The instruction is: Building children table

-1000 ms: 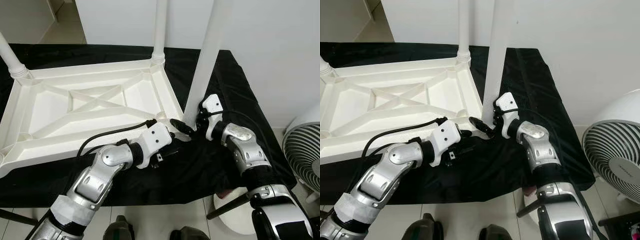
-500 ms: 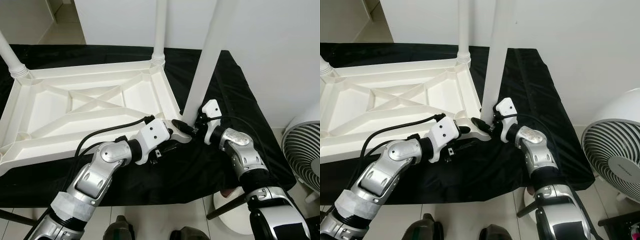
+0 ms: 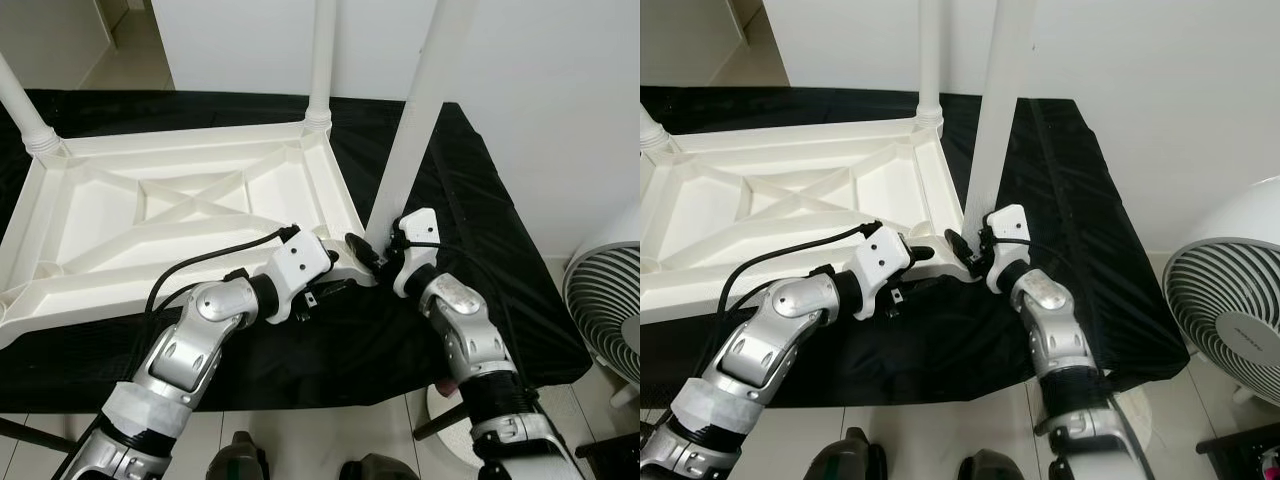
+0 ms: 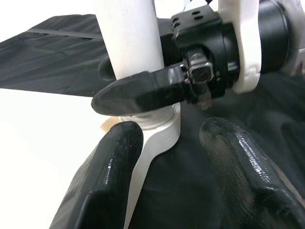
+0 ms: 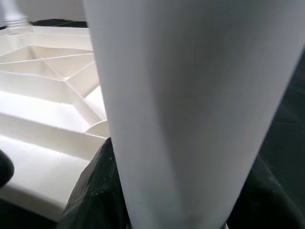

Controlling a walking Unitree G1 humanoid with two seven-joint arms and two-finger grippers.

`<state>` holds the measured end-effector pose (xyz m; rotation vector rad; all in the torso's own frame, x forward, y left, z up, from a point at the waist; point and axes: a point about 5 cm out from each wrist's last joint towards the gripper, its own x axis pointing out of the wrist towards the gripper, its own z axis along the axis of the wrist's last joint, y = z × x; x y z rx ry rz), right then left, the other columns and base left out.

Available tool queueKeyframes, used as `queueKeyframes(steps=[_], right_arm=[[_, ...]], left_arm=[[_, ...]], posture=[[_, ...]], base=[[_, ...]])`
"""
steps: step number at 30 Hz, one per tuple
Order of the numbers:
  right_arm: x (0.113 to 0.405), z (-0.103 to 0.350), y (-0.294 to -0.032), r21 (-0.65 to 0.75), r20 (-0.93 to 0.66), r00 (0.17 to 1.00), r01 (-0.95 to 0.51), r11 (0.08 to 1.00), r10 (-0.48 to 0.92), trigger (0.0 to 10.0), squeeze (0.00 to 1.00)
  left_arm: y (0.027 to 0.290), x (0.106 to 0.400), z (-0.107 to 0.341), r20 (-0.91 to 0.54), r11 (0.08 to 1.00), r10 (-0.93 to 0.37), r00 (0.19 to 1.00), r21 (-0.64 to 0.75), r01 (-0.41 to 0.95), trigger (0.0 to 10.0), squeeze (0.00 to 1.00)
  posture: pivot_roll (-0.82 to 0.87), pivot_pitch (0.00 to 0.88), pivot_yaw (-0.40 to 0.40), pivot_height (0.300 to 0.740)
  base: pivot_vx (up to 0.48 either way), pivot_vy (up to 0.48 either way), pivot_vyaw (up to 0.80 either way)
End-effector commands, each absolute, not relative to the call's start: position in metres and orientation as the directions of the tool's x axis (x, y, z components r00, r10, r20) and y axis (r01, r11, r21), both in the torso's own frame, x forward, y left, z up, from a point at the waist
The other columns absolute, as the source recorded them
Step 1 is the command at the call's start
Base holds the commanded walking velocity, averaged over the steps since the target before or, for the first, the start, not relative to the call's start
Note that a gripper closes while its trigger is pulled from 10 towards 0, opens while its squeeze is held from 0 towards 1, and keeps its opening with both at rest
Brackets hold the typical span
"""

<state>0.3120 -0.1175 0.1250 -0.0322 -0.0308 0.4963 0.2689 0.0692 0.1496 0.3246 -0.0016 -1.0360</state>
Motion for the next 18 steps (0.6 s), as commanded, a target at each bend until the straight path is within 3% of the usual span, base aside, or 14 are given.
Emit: queueKeyframes(steps=[1,4,6,8,11,12,18], right_arm=[[0.3129,0.1258,-0.1222,-0.005,0.027,0.911,-0.412,0.911,0.412,10.0,0.0],[0.3109,0.1227,-0.121,0.033,-0.006,0.96,-0.281,0.959,0.281,10.0,0.0],[0.3109,0.1227,-0.121,0.033,-0.006,0.96,-0.281,0.959,0.281,10.0,0.0],[0.3067,0.123,-0.1194,0.084,-0.023,0.988,-0.149,0.985,0.151,10.0,0.0],[0.3053,0.1238,-0.1189,0.096,-0.025,0.992,-0.124,0.988,0.126,10.0,0.0],[0.3051,0.1248,-0.1189,0.1,-0.022,0.992,-0.122,0.987,0.125,10.0,1.0],[0.3067,0.1312,-0.1243,0.086,0.007,0.973,-0.23,0.969,0.23,10.0,1.0]], left_arm=[[0.0745,0.2726,0.1483,-0.121,0.552,-0.794,0.595,0.265,0.791,10.0,0.0],[0.0747,0.2722,0.1471,-0.113,0.56,-0.791,0.601,0.26,0.787,10.0,0.0],[0.0747,0.2722,0.1471,-0.113,0.56,-0.791,0.601,0.26,0.787,10.0,0.0],[0.0762,0.2707,0.1447,-0.114,0.572,-0.782,0.613,0.257,0.779,10.0,0.0],[0.0762,0.2703,0.1439,-0.114,0.576,-0.779,0.616,0.255,0.776,10.0,0.0],[0.0754,0.2697,0.1434,-0.113,0.576,-0.78,0.615,0.252,0.777,10.0,0.0],[0.0718,0.27,0.1438,-0.111,0.564,-0.79,0.602,0.253,0.786,10.0,0.0]], posture=[[-0.01,0.0,-0.013,0.74],[0.01,0.0,-0.028,0.74],[0.01,0.0,-0.028,0.74],[0.01,0.0,-0.031,0.74],[0.0,0.0,-0.03,0.74],[0.0,0.0,-0.029,0.74],[-0.01,0.0,-0.029,0.74]], base=[[0.0,0.0,0.0],[0.0,0.0,0.0],[0.0,0.0,0.0],[0.0,0.0,0.0],[0.0,0.0,0.0],[0.0,0.0,0.0],[0.0,0.0,0.0]])
